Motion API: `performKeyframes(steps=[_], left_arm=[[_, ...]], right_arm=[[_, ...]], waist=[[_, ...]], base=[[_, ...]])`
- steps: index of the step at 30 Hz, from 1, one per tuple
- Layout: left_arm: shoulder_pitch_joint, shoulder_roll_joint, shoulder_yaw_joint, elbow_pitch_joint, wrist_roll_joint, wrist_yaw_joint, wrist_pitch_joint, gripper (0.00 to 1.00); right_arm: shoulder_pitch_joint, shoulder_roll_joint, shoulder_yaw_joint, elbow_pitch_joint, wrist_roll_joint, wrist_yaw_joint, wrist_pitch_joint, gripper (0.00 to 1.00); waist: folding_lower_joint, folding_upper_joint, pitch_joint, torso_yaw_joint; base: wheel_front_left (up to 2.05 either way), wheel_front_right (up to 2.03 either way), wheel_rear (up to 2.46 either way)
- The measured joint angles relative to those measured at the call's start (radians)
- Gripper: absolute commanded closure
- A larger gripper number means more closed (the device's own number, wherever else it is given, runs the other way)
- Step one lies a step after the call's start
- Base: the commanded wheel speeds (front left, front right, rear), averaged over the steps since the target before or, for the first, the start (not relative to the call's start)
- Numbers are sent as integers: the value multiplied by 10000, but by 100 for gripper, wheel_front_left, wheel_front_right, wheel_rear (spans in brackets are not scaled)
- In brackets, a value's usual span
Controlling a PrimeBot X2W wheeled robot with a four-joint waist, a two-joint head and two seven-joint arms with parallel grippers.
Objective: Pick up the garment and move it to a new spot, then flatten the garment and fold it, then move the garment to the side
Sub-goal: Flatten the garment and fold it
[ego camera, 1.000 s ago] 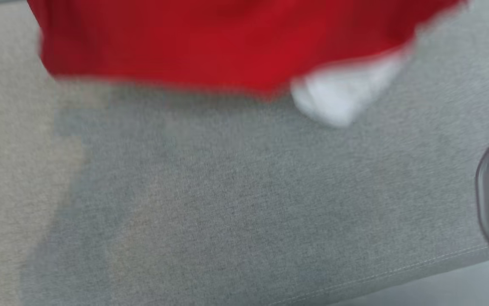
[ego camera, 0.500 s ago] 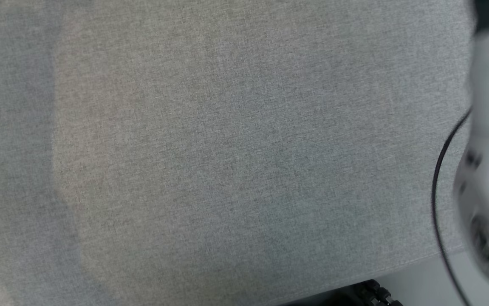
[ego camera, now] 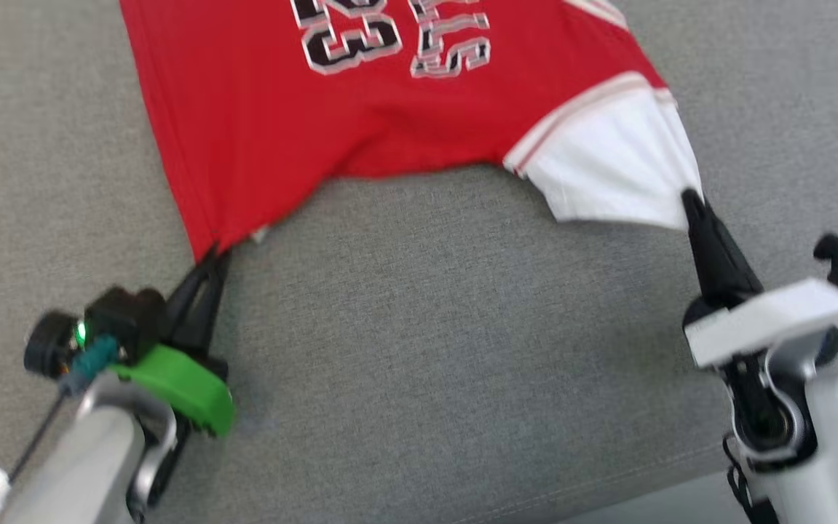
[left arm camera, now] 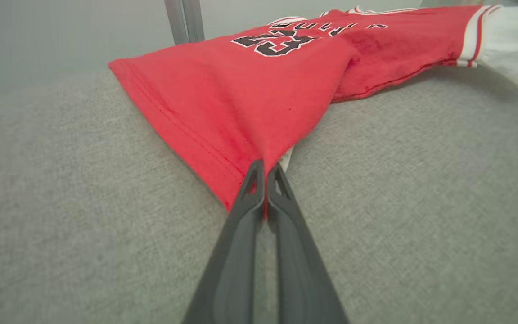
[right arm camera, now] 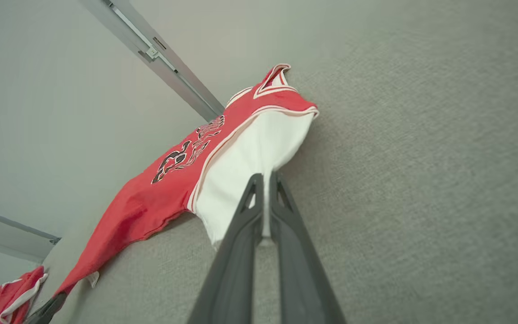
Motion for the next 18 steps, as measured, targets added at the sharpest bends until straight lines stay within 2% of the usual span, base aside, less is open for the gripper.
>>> performKeyframes(steps=[5,11,15,18], left_arm=[[2815,196,-92,-1816,-476,1112,86,100],[4932,408,-295,-3933,-640,2232,447,100],[5452,364,-466,-4650,-865,2474,819,100],[5417,401,-516,-4698,-1160,2357,1243,100]], right_arm=[[2779,23,-393,-1582,280,0,734,100],[5214,240,-834,-2978,803,0,1467,100],[5498,305,-1216,-3022,897,0,1799,100],[5036,318,-1210,-2615,606,0,2230,100]], waist=[[0,0,-994,61],[0,0,-1794,122],[-1,0,-1971,128],[0,0,-1977,82]], base=[[0,0,0],[0,0,0],[0,0,0],[0,0,0]])
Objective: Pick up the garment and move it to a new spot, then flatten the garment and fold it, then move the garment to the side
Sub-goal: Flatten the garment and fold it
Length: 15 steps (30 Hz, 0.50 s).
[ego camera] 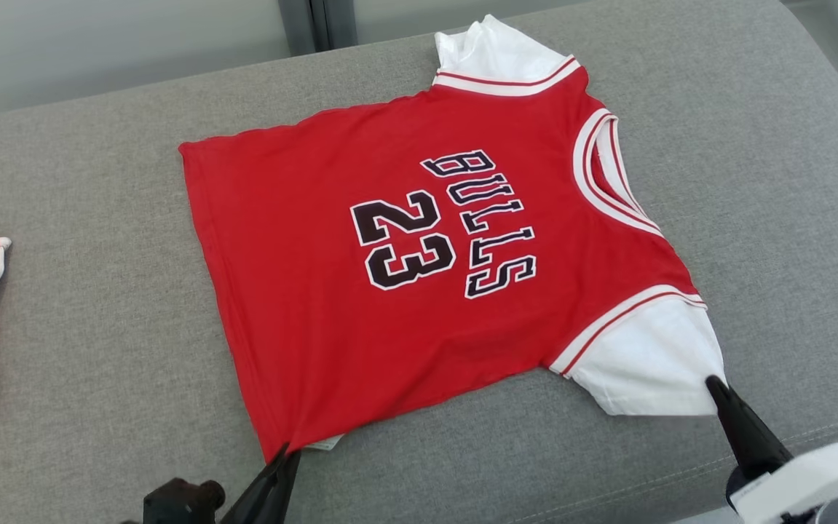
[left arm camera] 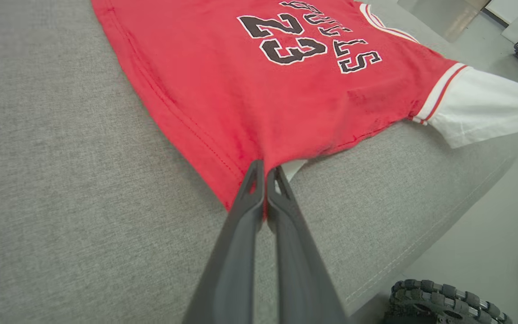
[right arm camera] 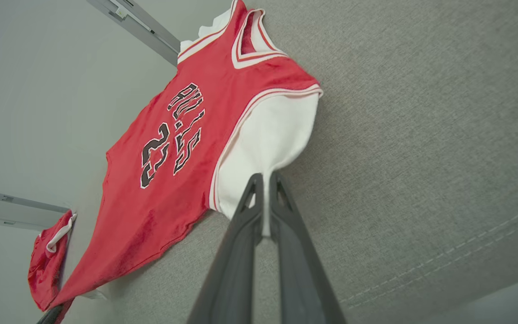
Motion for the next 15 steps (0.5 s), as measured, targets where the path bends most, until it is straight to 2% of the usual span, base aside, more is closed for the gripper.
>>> performKeyframes(steps=[3,10,15], left_arm=[[-468,105,67,50,-234,-180,548,100],[-2449,360,663,-96,-809,-593,1791,100],[-3592,458,744,224,-1087,-802,2778,100]], right_arm=[[-963,-31,-17,479,-554,0,382,100],[-3504,-600,65,1225,-1634,0,1521,100],[-5109,-880,21,1708,-2234,0,2102,100]], waist=[[0,0,50,-2],[0,0,359,149],[0,0,712,314]], base=[[0,0,0],[0,0,0],[0,0,0]])
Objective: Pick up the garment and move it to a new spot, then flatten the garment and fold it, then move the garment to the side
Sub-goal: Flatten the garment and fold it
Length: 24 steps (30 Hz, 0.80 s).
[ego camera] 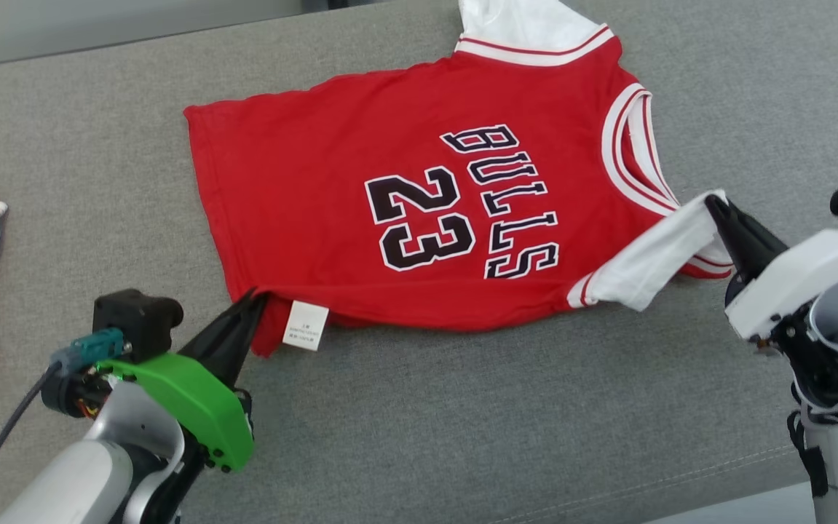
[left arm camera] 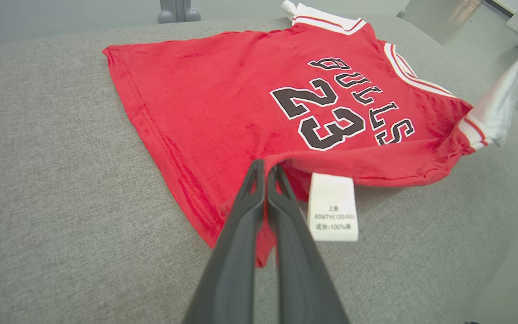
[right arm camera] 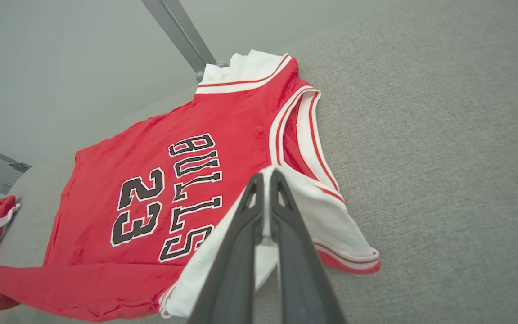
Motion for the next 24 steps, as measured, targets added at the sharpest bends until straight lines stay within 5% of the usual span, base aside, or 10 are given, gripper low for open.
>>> performKeyframes(steps=[13,14,15,16,24], left_arm=[[-1775,-155,-276,1392,-52,-435,1093,100],[-1835,-192,-272,1455,-50,-453,1083,93],[-1876,-268,-245,1509,-50,-451,1028,93],[-1895,-303,-268,1553,-48,-453,995,0],[-543,-203,58,802,-594,-151,460,0]], right_arm=[[-3083,-587,780,2311,-1271,2,171,100],[-3176,-583,788,2456,-1296,0,69,91],[-3259,-593,838,2592,-1440,2,-132,55],[-3323,-602,867,2709,-1555,2,-288,0],[-2469,-1183,1116,2305,-1593,4,-577,0]], waist=[[0,0,1091,300],[0,0,1136,330],[0,0,1179,377],[1,0,1205,425],[1,0,886,493]], base=[[0,0,0],[0,0,0],[0,0,0],[0,0,0],[0,0,0]])
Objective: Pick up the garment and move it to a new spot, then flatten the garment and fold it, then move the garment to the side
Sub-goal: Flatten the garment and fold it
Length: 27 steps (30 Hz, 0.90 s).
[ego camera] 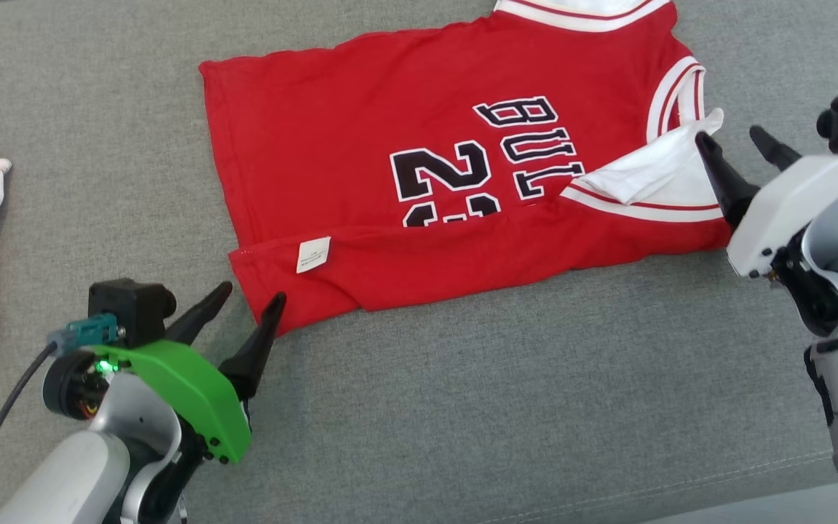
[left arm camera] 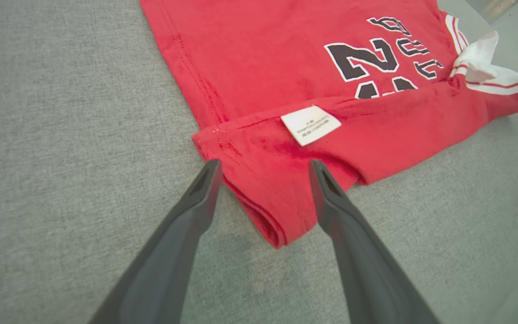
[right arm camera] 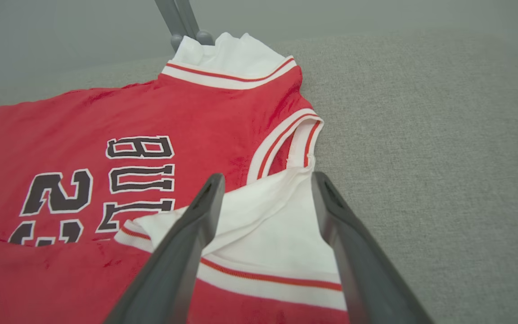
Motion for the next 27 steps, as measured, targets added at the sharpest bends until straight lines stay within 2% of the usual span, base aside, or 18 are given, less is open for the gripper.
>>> performKeyframes(steps=[4,8,12,19,20,21,22,23,27], left_arm=[[910,-52,123,-566,-364,341,-265,0],[1104,-159,102,-508,-339,449,-491,0],[991,-405,21,-313,-324,399,-564,0],[675,-454,-142,73,-263,259,-458,0],[656,-456,-169,105,-263,211,-456,16],[633,-456,-197,128,-263,167,-431,58],[615,-458,-232,144,-263,105,-416,72],[604,-481,-230,157,-280,86,-430,100],[552,-435,-267,307,-330,-94,-368,100]], right_arm=[[1039,-382,-309,-577,186,0,535,0],[1760,-487,-533,-794,148,-2,970,0],[1832,-272,-654,-763,-4,-2,1062,0],[1642,-146,-322,-522,-90,-2,1166,0],[1617,-153,-267,-497,-75,-2,1187,0],[1607,-159,-201,-468,-33,-2,1231,37],[1604,-161,-109,-408,33,-2,1281,54],[1594,-167,-35,-351,109,-2,1312,100],[1485,-477,357,-69,500,2,1478,100]], waist=[[0,0,-234,-88],[0,0,-125,-156],[0,0,121,-171],[0,0,329,-128],[0,0,335,-118],[0,0,339,-111],[0,0,344,-104],[0,0,347,-98],[0,0,288,-80]], base=[[0,0,0],[0,0,0],[0,0,0],[0,0,0],[0,0,0],[0,0,0],[0,0,0],[0,0,0],[0,0,0]])
